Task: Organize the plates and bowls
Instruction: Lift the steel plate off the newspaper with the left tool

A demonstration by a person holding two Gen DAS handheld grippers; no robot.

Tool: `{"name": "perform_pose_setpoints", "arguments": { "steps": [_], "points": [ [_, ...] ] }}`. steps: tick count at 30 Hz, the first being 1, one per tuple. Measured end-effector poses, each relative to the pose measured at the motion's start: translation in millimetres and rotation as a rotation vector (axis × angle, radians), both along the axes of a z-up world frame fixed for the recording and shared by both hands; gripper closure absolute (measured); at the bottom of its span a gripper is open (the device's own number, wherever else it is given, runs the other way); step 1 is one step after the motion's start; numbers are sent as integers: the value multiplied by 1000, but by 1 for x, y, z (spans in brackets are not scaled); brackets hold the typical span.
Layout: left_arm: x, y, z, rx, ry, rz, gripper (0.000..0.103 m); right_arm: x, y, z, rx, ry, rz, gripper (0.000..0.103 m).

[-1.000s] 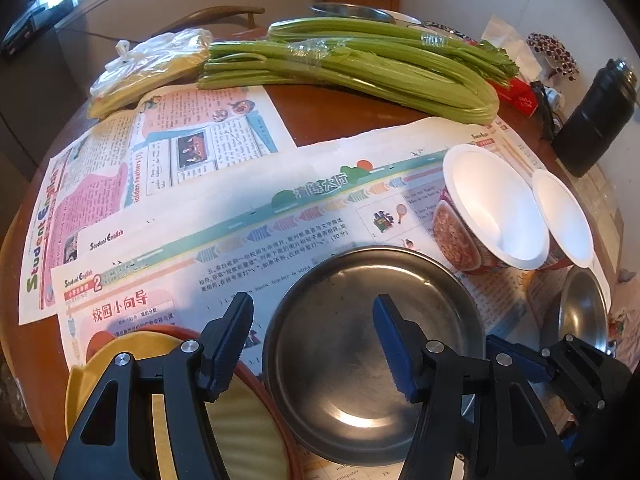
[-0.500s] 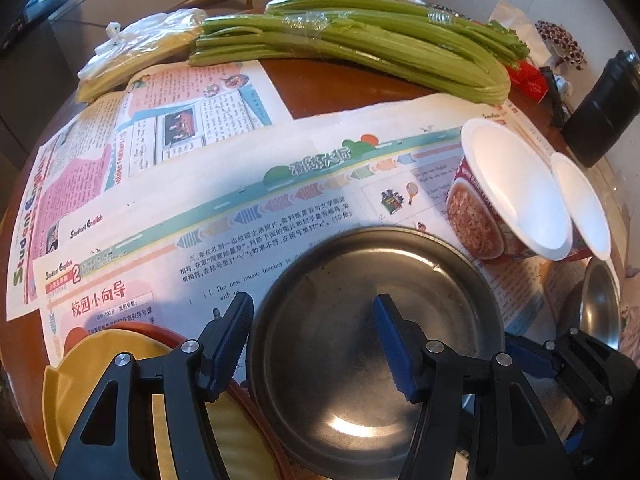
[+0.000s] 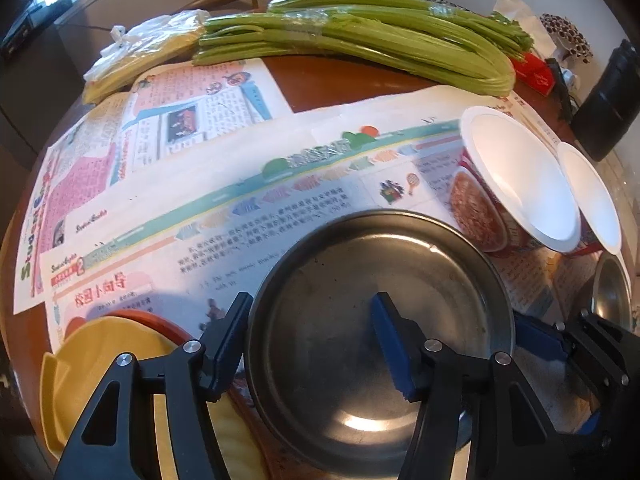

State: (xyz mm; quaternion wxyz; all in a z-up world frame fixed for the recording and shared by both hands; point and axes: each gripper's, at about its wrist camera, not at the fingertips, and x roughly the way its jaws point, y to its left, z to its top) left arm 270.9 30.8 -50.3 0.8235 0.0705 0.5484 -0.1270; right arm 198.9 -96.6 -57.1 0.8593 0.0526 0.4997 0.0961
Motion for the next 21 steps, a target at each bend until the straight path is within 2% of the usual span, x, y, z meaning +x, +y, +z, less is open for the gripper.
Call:
{"name": "perform_pose_setpoints", "arguments": {
  "steps": [9, 16, 21],
  "points": [
    [-9, -9, 10, -36, -12, -8, 40, 0, -20, 6, 23, 19, -41, 62],
    [-20, -4, 22, -57, -36, 13, 41, -8, -24, 12, 75, 26, -22, 61],
    [-33, 2, 29, -73, -49, 21, 41, -17, -18, 17, 61, 13, 4, 61]
  ]
}}
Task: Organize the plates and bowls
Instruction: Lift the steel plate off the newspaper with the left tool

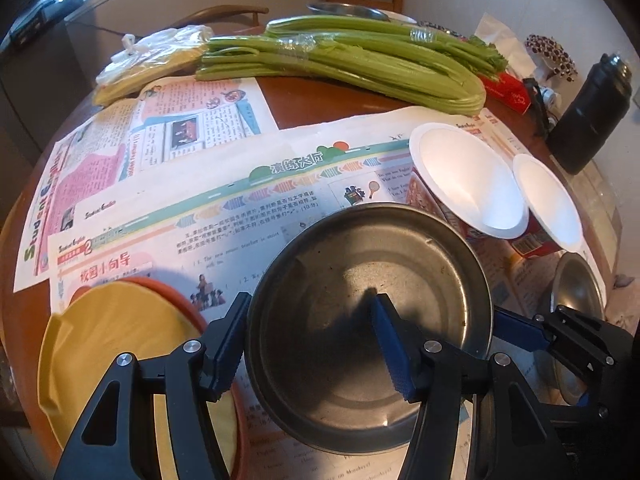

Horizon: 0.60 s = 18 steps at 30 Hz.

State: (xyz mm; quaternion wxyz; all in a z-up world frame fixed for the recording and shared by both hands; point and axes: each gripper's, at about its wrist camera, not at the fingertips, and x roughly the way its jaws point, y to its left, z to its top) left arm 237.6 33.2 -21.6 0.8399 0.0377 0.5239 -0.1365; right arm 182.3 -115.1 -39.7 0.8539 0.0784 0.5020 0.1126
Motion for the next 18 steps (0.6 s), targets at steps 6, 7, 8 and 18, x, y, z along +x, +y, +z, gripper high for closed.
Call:
{"name": "perform_pose_setpoints", "arguments": {
  "steps": [6, 7, 8, 18],
  "points": [
    [-14, 5, 12, -17, -27, 8, 41, -14, 3, 14, -1, -42, 15, 61],
    [-17, 6, 14, -19, -30, 7, 41, -15, 4, 16, -4, -47, 17, 61],
    [-19, 6, 15, -21, -31, 12, 41, -19, 4, 19, -6, -57, 18, 61],
    [-49, 15, 28, -53, -54, 44, 40, -41, 10, 38, -23, -111, 52, 61]
  ]
}}
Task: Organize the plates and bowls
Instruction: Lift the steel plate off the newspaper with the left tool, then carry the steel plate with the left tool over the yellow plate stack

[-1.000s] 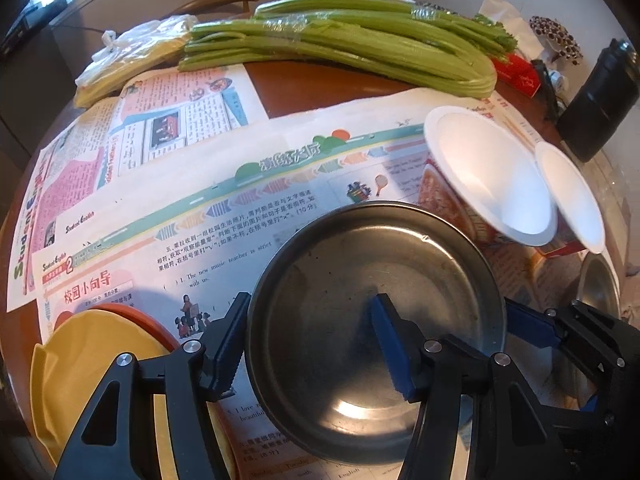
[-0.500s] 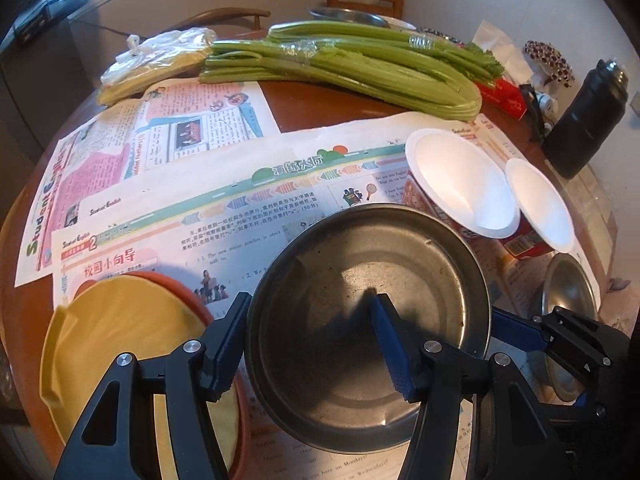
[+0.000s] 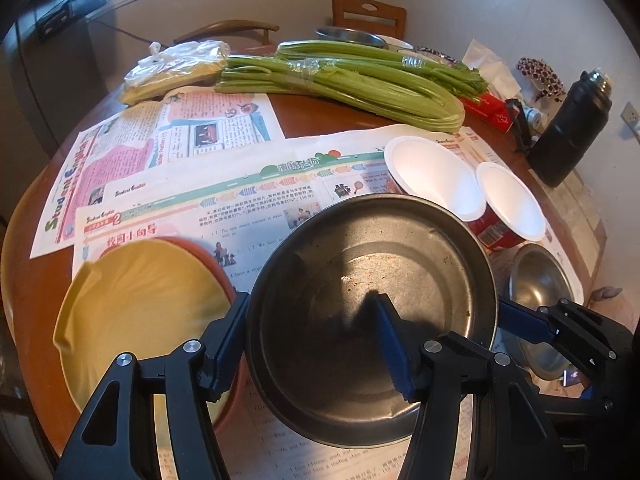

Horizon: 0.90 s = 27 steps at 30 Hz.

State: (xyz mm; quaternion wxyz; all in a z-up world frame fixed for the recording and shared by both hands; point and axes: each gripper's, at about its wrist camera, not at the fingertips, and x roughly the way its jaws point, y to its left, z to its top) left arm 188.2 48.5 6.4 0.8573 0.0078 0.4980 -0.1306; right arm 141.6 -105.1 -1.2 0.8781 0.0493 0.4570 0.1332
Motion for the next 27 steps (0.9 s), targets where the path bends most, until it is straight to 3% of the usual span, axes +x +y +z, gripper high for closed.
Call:
{"name": "perform_pose_setpoints", "arguments": {
  "steps": [11, 16, 21, 27],
  "points": [
    [-35, 10, 0, 3, 3, 40, 41, -25, 9, 1, -22, -9, 61, 61],
    [-59, 25, -12, -1, 12, 104, 41, -40, 22, -14, -31, 25, 133, 61],
    [-84, 31, -17, 39, -30, 145, 41, -53, 40, -29, -62, 41, 208, 61],
    [-96, 44, -28, 0, -20, 185, 41, -55, 49, -36, -63, 43, 243, 61]
  ]
}}
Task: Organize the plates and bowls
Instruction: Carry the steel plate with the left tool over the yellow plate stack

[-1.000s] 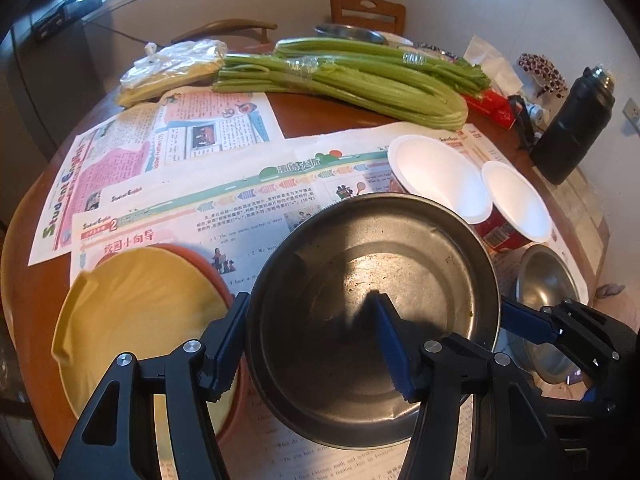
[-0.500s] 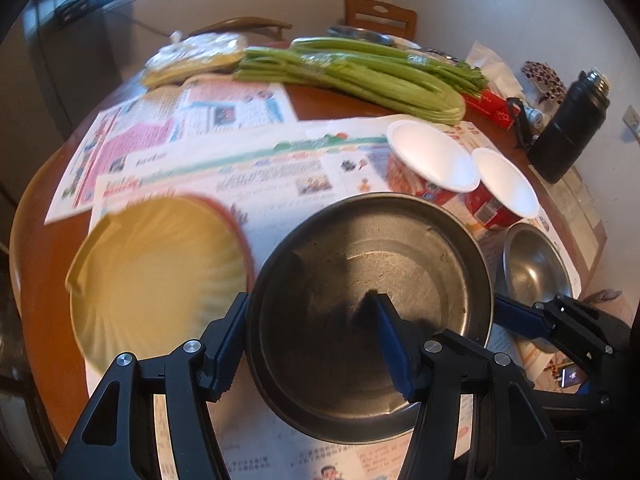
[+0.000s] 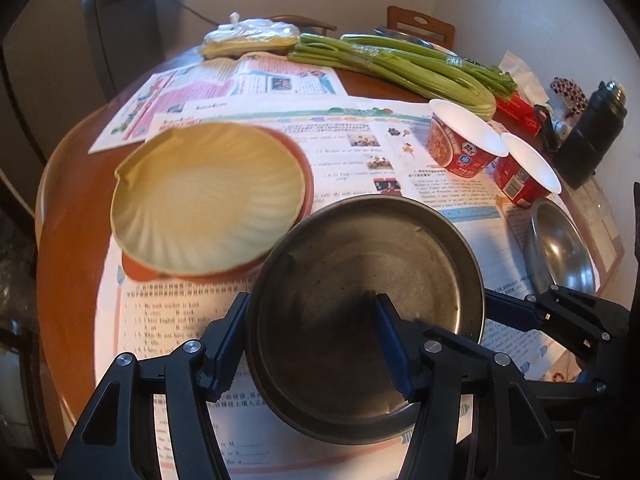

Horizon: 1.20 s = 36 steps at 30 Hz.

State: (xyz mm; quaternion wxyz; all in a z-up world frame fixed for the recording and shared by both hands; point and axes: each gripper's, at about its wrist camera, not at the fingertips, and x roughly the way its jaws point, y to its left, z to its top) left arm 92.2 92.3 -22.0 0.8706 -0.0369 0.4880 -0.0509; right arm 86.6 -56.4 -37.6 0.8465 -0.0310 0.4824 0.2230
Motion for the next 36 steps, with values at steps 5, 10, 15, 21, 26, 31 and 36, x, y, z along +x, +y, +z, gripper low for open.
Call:
{"name": "perform_pose_setpoints", "arguments": {
  "steps": [5, 10, 15, 21, 26, 31, 36],
  "points": [
    [-8, 6, -5, -48, -23, 19, 41, 0, 0, -4, 7, 15, 9, 61],
    [-9, 11, -13, -69, -13, 26, 41, 0, 3, -11, -1, 17, 24, 61],
    [-10, 16, -20, -100, -11, 30, 41, 2, 6, -18, -11, 24, 24, 61],
    [-16, 25, -18, -119, -42, 44, 41, -4, 3, -13, -22, -14, 18, 61],
    [-22, 34, -20, -115, -50, 75, 41, -8, -6, -13, -8, -9, 8, 61],
    [-27, 38, -27, -153, -48, 112, 41, -12, -12, -15, -10, -14, -5, 61],
    [-30, 33, -29, -125, -62, 130, 41, -14, -9, -21, -16, -16, 6, 61]
  ]
}}
